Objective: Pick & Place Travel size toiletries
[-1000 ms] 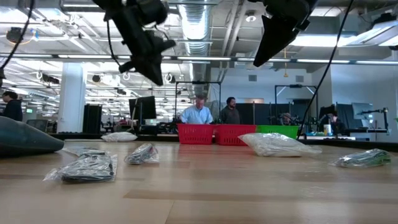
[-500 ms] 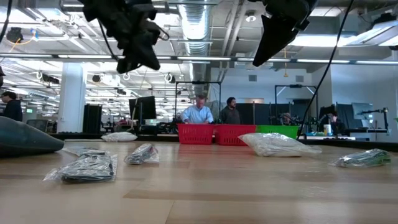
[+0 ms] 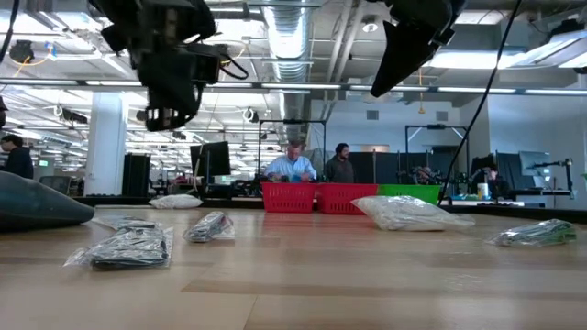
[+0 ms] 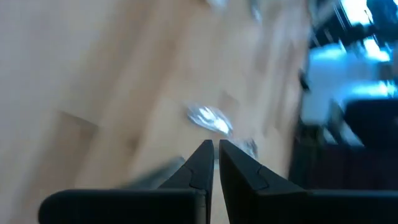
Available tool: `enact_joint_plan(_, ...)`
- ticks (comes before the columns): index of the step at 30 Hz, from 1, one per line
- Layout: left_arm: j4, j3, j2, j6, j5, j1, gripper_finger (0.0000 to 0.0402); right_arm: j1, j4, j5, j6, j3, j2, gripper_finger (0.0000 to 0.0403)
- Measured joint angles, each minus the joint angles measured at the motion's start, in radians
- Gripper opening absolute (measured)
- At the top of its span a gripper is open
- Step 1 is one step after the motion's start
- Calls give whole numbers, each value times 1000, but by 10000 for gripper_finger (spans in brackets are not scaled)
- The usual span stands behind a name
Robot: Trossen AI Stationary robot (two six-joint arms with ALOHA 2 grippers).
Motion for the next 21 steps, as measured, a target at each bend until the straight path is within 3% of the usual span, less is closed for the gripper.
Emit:
enact_joint_plan(7,18,-15,0,-6,26,-199,19,3,0,0,0,0,0,53)
enact_joint_plan(15,220,-13,0,-217,62,-439,15,3,0,0,0,0,0,53)
enact_joint_plan(21,65,36,0,-317,-53,-580,1,3,0,0,0,0,0,53)
